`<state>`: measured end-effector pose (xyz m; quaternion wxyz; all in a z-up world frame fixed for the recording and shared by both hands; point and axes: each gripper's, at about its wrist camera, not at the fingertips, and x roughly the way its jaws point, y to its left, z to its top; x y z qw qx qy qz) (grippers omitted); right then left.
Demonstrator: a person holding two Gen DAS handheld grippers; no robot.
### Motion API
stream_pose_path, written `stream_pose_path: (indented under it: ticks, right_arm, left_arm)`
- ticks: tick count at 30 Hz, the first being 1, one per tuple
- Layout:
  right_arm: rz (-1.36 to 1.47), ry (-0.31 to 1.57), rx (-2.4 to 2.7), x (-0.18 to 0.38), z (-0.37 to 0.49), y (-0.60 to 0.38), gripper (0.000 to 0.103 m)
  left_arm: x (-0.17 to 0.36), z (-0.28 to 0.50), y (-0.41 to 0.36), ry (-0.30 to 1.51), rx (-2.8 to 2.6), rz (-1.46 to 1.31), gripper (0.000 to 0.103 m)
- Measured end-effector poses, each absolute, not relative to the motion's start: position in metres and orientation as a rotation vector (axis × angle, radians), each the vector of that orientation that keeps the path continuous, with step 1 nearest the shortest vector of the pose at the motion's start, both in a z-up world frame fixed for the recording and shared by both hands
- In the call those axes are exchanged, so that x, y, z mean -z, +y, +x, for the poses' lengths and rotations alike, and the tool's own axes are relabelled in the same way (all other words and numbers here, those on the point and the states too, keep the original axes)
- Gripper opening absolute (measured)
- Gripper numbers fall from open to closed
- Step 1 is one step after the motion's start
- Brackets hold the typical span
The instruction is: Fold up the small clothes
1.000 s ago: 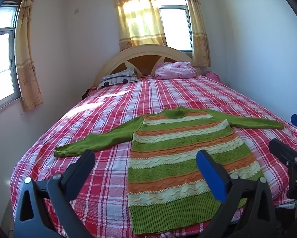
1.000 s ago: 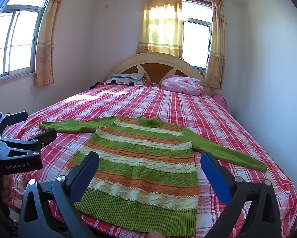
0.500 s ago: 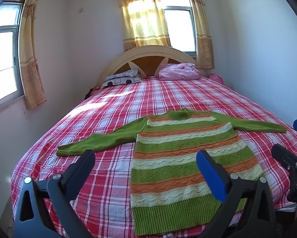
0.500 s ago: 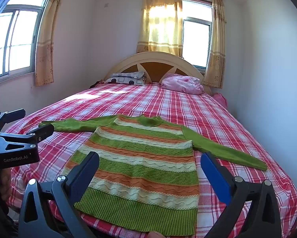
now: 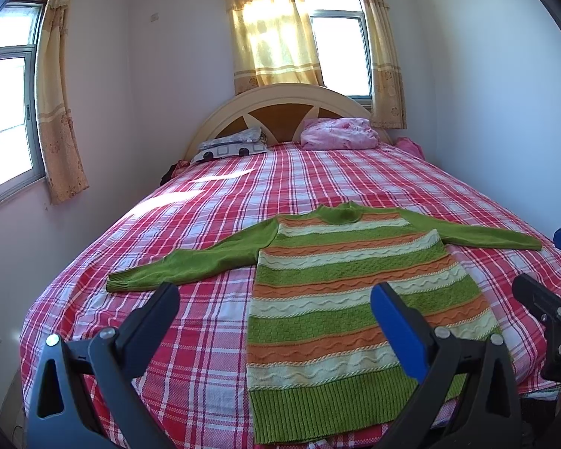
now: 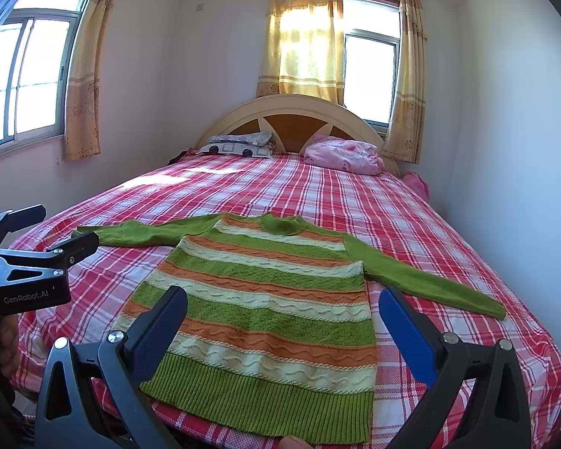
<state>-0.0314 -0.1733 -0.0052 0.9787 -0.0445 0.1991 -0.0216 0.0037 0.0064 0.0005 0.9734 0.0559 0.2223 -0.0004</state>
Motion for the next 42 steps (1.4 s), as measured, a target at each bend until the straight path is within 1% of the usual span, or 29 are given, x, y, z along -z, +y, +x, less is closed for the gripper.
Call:
stream_pose_path:
  ticks: [42]
  right_arm:
    - [-0.091,0.406,0.040,0.0084,-0.0305,-0.1725,0.102]
  left_arm:
    - [0.0028,0.0050,0.0113,0.454,-0.003,0.093,0.103]
